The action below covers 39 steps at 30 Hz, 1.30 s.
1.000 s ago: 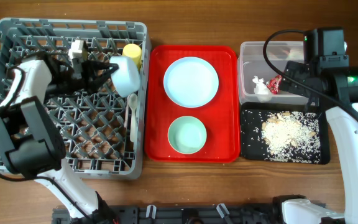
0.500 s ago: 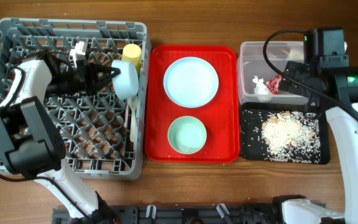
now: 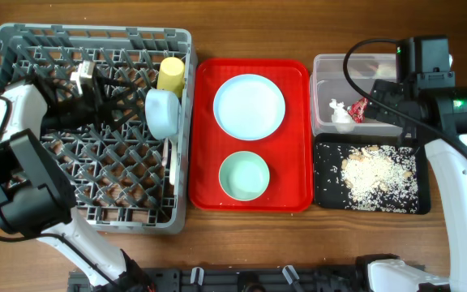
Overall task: Sort waste into correct bins and load items into the dishwasher rack
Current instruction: 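Set the light-blue bowl into the rack and release it, then move the left gripper over the red tray to the green bowl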
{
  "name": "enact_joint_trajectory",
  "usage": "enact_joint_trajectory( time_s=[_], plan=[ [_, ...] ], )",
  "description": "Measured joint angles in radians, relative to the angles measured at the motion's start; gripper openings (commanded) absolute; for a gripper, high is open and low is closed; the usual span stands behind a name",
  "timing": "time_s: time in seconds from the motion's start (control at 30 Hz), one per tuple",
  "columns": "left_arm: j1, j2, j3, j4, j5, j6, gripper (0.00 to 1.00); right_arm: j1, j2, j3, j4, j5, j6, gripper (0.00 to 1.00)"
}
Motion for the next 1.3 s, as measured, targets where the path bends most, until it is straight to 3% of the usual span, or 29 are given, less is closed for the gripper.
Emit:
enact_joint_trajectory(
  time_s=[0.4, 0.57, 0.7, 0.73, 0.77, 0.8, 1.0, 1.3],
  plan=[
    [0.111, -0.036, 0.138, -0.184, -0.096, -0.076, 1.00, 0.000, 0.000, 0.000, 0.000, 0.000, 0.000, 1.00],
    [0.078, -0.178, 0.148, -0.181, -0.175, -0.103, 1.00, 0.000, 0.000, 0.000, 0.000, 0.000, 0.000, 1.00],
    [-0.007, -0.289, 0.161, -0.110, -0.268, -0.198, 0.99, 0.000, 0.000, 0.000, 0.000, 0.000, 0.000, 1.00],
    [-0.035, -0.300, 0.164, -0.091, -0.277, -0.224, 0.70, 0.000, 0.000, 0.000, 0.000, 0.000, 0.000, 1.00],
    [-0.064, -0.303, 0.165, -0.073, -0.280, -0.249, 0.26, 0.000, 0.000, 0.000, 0.000, 0.000, 0.000, 1.00],
    [-0.089, -0.303, 0.165, -0.058, -0.280, -0.267, 0.04, 0.000, 0.000, 0.000, 0.000, 0.000, 0.000, 1.00],
    [-0.296, -0.297, 0.164, 0.089, -0.337, -0.375, 0.04, 0.000, 0.000, 0.000, 0.000, 0.000, 0.000, 1.00],
    [-0.678, -0.296, 0.164, 0.158, -1.038, -0.782, 0.04, 0.000, 0.000, 0.000, 0.000, 0.000, 0.000, 1.00]
  ],
)
